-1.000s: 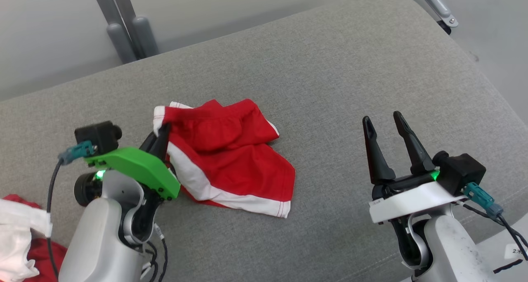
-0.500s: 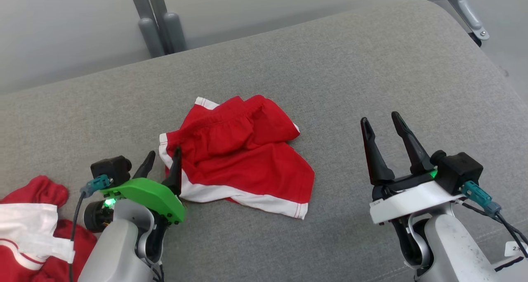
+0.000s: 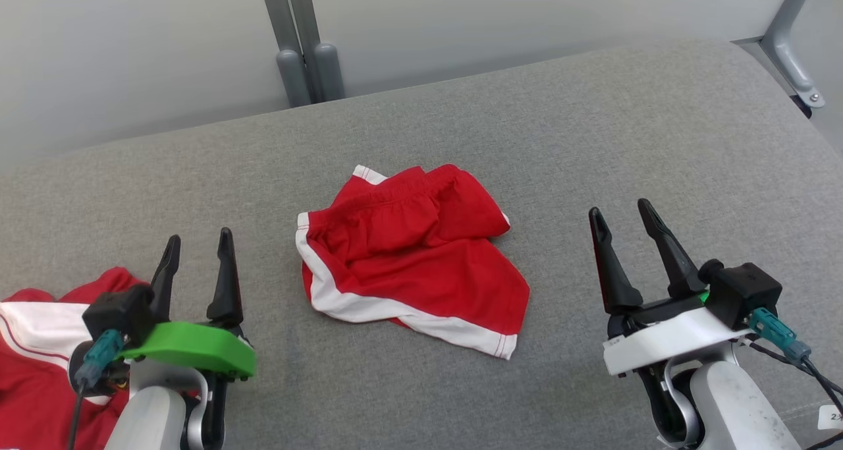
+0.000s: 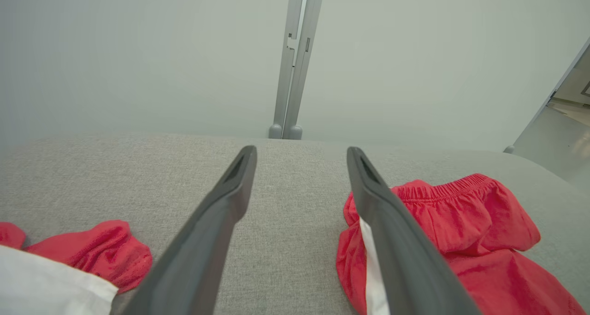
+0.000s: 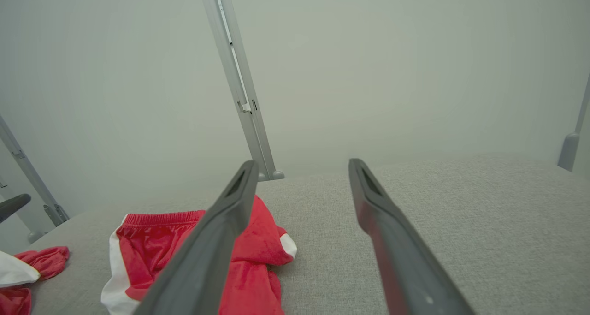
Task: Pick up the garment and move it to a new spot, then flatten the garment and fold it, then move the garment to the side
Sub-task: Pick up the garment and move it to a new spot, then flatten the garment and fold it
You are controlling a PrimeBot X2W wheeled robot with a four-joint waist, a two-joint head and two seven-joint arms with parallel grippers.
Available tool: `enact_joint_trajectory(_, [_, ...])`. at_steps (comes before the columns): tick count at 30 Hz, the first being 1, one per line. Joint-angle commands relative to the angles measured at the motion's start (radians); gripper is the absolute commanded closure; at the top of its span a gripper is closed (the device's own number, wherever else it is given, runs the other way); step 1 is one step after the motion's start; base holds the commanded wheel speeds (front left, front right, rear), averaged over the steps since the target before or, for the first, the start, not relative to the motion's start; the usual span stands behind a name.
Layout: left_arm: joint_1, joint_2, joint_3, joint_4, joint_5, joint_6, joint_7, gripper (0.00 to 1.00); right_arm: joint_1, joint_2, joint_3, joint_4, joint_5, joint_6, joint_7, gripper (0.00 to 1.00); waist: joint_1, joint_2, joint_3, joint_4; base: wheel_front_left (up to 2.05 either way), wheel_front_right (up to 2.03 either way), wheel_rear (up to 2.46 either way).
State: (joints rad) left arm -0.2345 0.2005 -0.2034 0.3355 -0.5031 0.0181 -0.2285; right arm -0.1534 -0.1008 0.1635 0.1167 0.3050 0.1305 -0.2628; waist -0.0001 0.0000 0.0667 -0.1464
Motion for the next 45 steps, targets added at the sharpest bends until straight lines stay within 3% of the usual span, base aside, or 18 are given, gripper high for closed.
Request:
enact_joint_trajectory(1, [0.031,0.005,0.009,-0.028,0.011,0.010,-0.016,0.00,0.011,0.004,-0.006,-0.006,0.003,0.000,-0.003,0.00,0.0001,0.0000,-0.006,0.005,0.00,0.00,0.00])
enact_joint_trajectory(9, [0.191,-0.036,0.080,-0.223,0.130,0.050,-0.037,0.00,0.046,-0.009,-0.014,-0.006,-0.001,0.000,-0.003,0.00,0.0001,0.0000,-0.019,0.020,0.00,0.00,0.00])
enact_joint_trajectory(20, [0.260,-0.102,0.114,-0.269,0.227,0.010,-0.037,0.00,0.059,-0.006,-0.029,0.000,0.006,0.000,-0.003,0.00,0.0001,0.0000,-0.028,0.027,0.00,0.00,0.00])
enact_joint_trajectory(33, [0.266,-0.134,0.157,-0.261,0.258,-0.030,-0.037,0.00,0.070,-0.010,-0.029,0.005,0.016,0.000,-0.003,0.00,0.0001,0.0000,-0.040,0.024,0.00,0.00,0.00])
enact_joint_trajectory(39, [0.272,-0.139,0.163,-0.248,0.268,-0.044,-0.037,0.00,0.089,-0.008,0.028,0.112,0.113,0.000,0.001,0.00,0.0001,0.0000,-0.039,0.034,0.00,0.00,0.00])
enact_joint_trajectory(45, [0.255,-0.144,0.162,-0.235,0.273,-0.055,-0.037,0.00,0.041,-0.033,0.161,0.266,0.283,0.000,0.141,0.00,0.0001,0.0000,-0.037,0.067,0.00,0.00,0.00])
